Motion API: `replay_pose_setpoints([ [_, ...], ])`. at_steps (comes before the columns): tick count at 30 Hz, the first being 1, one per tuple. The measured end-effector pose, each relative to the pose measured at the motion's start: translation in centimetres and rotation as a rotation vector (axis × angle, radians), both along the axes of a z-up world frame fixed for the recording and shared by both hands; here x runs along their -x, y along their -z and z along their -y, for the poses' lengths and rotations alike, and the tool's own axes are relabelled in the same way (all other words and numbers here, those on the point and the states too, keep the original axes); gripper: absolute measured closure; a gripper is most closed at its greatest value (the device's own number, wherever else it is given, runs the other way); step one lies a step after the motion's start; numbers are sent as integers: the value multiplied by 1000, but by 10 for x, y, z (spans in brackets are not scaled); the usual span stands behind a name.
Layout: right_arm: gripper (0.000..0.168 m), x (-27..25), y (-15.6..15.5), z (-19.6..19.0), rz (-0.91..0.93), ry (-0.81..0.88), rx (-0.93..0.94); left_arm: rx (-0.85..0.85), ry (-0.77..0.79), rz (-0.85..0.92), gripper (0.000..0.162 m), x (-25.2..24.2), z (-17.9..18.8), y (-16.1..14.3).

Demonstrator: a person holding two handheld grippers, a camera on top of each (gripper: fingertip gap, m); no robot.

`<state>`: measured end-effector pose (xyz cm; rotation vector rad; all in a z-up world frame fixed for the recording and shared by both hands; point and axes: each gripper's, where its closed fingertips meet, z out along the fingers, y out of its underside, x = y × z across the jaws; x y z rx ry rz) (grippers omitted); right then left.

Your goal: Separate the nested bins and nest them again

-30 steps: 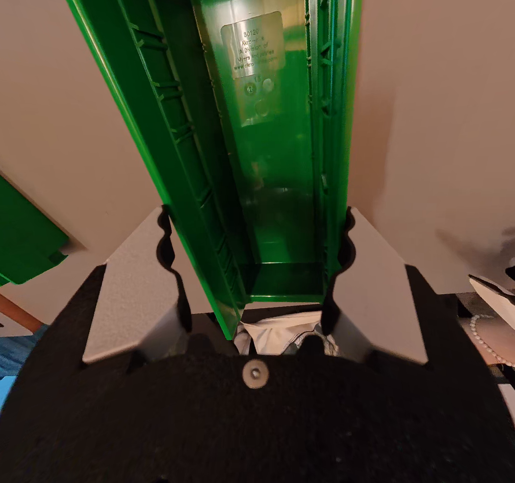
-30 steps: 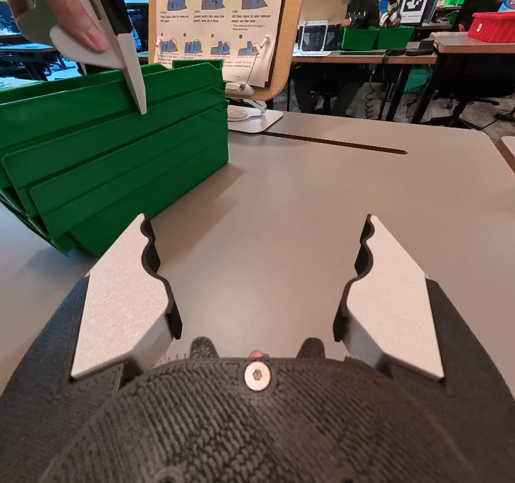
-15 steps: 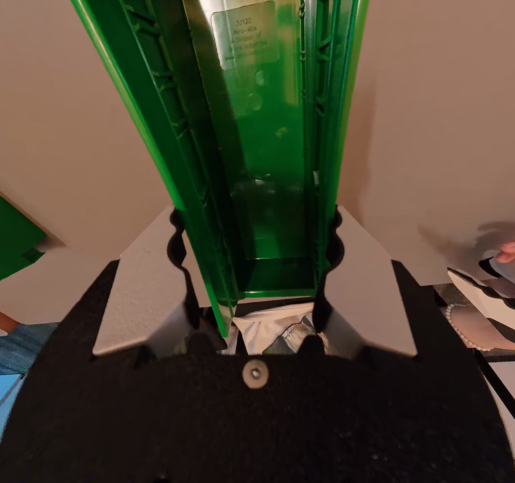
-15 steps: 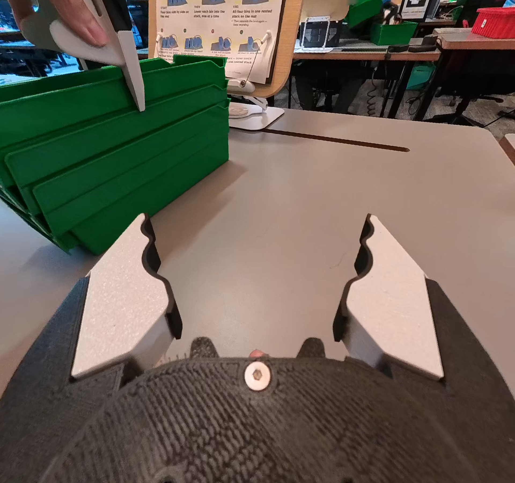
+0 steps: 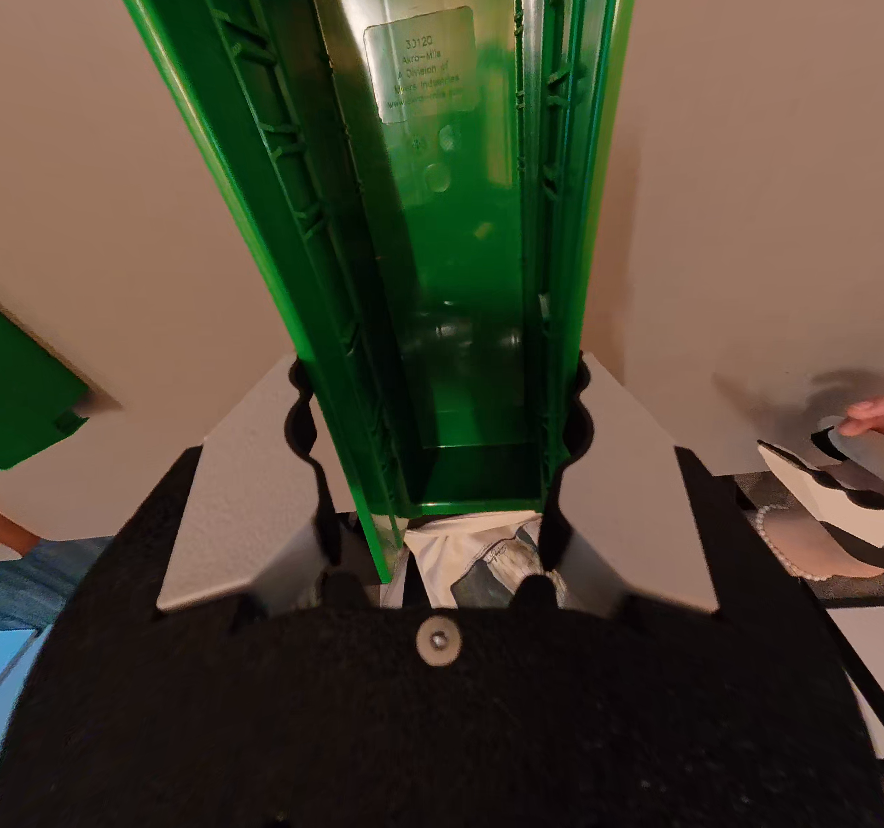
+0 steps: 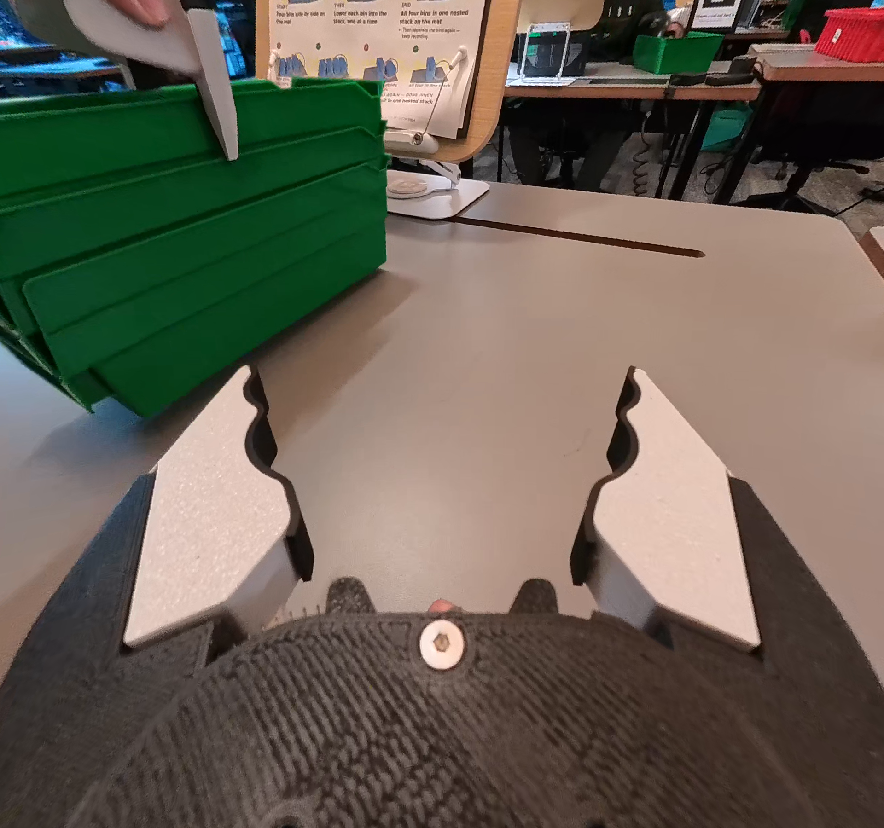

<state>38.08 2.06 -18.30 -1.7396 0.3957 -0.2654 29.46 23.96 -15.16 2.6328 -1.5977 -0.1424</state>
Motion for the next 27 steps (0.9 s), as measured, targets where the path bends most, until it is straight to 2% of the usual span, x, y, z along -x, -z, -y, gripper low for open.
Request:
replay_pose_setpoints([
  [10, 27, 0, 2, 0, -8, -6, 3, 11, -4, 44, 54, -7, 1, -15],
  [17, 27, 3, 3, -1, -3, -15, 14, 13, 0, 18, 53, -2, 3, 12],
  [27, 27, 3, 6, -3, -9, -20, 26, -36, 18, 12, 45, -3, 1, 13],
])
